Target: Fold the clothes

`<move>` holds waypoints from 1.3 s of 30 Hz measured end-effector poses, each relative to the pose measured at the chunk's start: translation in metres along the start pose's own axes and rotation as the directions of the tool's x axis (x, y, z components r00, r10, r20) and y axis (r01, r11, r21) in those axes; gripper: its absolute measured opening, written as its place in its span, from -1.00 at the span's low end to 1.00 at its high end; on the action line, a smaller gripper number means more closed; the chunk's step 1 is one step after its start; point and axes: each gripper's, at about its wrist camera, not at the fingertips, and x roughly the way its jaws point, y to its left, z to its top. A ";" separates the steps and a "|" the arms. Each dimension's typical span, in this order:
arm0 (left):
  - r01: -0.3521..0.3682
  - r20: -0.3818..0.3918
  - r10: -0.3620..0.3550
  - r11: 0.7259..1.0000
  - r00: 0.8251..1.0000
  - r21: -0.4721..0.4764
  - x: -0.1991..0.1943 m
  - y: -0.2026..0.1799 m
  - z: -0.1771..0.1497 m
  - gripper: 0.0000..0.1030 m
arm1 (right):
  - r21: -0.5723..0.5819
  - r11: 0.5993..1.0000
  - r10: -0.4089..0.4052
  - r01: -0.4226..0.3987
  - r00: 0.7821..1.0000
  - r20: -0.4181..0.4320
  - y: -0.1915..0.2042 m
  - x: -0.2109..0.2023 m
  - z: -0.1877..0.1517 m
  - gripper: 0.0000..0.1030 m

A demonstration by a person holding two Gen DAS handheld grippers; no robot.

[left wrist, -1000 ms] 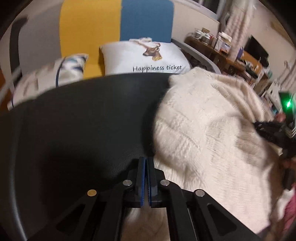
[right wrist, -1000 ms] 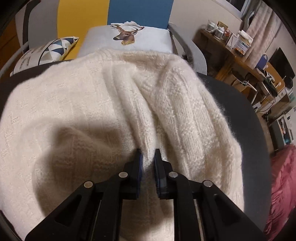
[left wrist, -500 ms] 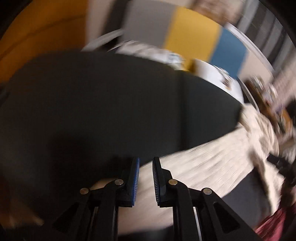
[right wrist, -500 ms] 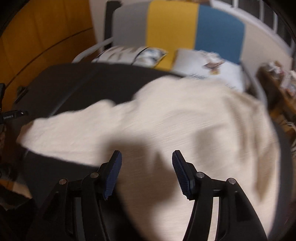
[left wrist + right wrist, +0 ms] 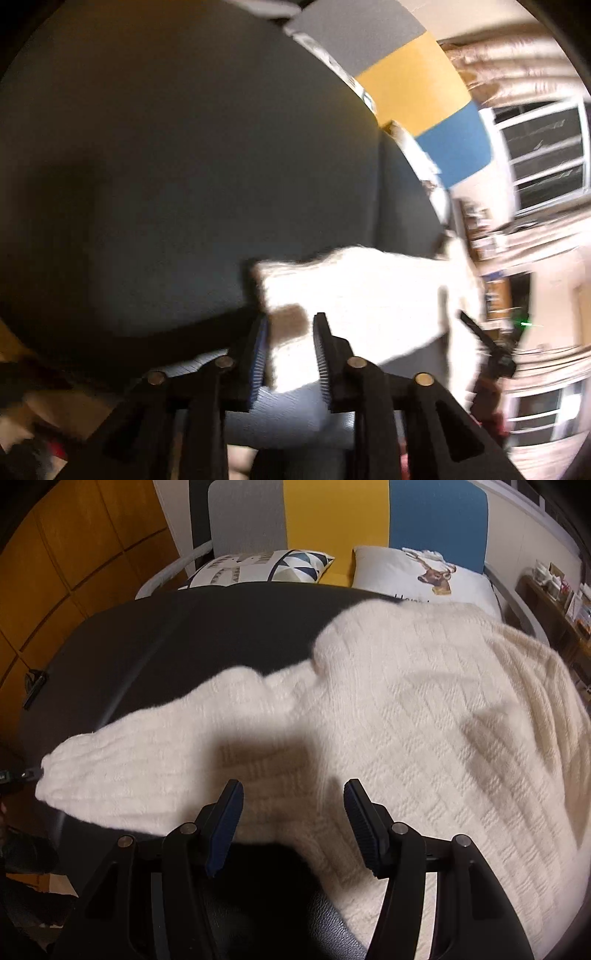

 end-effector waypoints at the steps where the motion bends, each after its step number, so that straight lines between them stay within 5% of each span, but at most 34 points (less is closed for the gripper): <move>1: -0.002 0.008 0.002 1.000 1.000 0.004 0.002 -0.002 -0.002 -0.50 | -0.003 1.000 -0.014 0.014 1.000 -0.004 0.000 0.001 0.002 0.19; 3: -0.014 0.034 0.014 1.000 0.999 0.014 0.006 -0.008 -0.005 -0.56 | 0.004 0.999 -0.036 0.036 0.999 -0.019 -0.003 0.007 0.002 0.24; 5: -0.056 0.080 0.053 0.998 0.995 0.041 0.010 -0.015 -0.009 -0.86 | 0.016 0.998 -0.056 0.057 0.998 -0.037 -0.008 0.015 -0.001 0.25; 11: -0.152 0.247 0.136 0.987 0.959 0.044 0.001 -0.039 -0.012 -0.90 | 0.042 0.993 -0.103 0.106 0.992 -0.075 -0.020 0.033 -0.008 0.30; 12: -0.157 0.282 0.139 0.987 0.949 0.043 -0.006 -0.044 -0.008 -0.90 | 0.053 0.994 -0.096 0.100 0.992 -0.078 -0.019 0.031 -0.007 0.21; 13: -0.159 0.318 0.138 0.986 0.938 0.041 -0.015 -0.048 -0.004 -0.90 | 0.066 0.994 -0.078 0.083 0.994 -0.079 -0.018 0.030 -0.005 -0.13; 14: -0.156 0.355 0.132 0.987 0.926 0.040 -0.024 -0.053 0.002 -0.90 | 0.077 0.995 -0.059 0.065 0.995 -0.078 -0.016 0.028 -0.003 -0.70; 18: -0.200 0.461 0.172 0.980 0.870 0.012 -0.049 -0.063 0.033 -0.90 | 0.124 0.991 0.055 -0.050 0.998 -0.039 0.005 0.022 0.016 -0.97; 21: -0.306 0.471 0.298 0.950 0.831 -0.061 -0.036 -0.054 0.062 -0.90 | 0.152 0.985 0.095 -0.087 0.994 -0.046 0.026 0.040 0.027 -0.97; 26: -0.487 0.338 0.500 0.864 0.798 -0.128 0.010 -0.013 0.101 -0.90 | 0.224 0.960 0.176 -0.168 0.984 -0.016 0.050 0.059 0.029 -0.96; 29: -0.487 0.315 0.504 0.863 0.804 -0.137 0.015 -0.010 0.108 -0.88 | 0.270 0.924 0.282 -0.270 0.959 -0.007 0.042 0.049 0.033 -0.87; 34: -0.455 0.378 0.460 0.884 0.803 -0.108 -0.028 -0.016 0.104 -0.82 | 0.172 0.949 0.267 -0.263 0.964 0.001 0.019 -0.010 0.004 -0.58; 37: -0.334 0.375 0.325 0.942 0.868 -0.043 -0.035 -0.042 0.085 -0.72 | 0.106 0.968 0.236 -0.228 0.969 -0.070 0.010 -0.040 -0.032 -0.17; 39: -0.234 0.360 0.216 0.972 0.908 0.006 -0.037 -0.064 0.070 -0.67 | 0.066 0.980 0.196 -0.189 0.974 -0.111 0.010 -0.056 -0.060 -0.06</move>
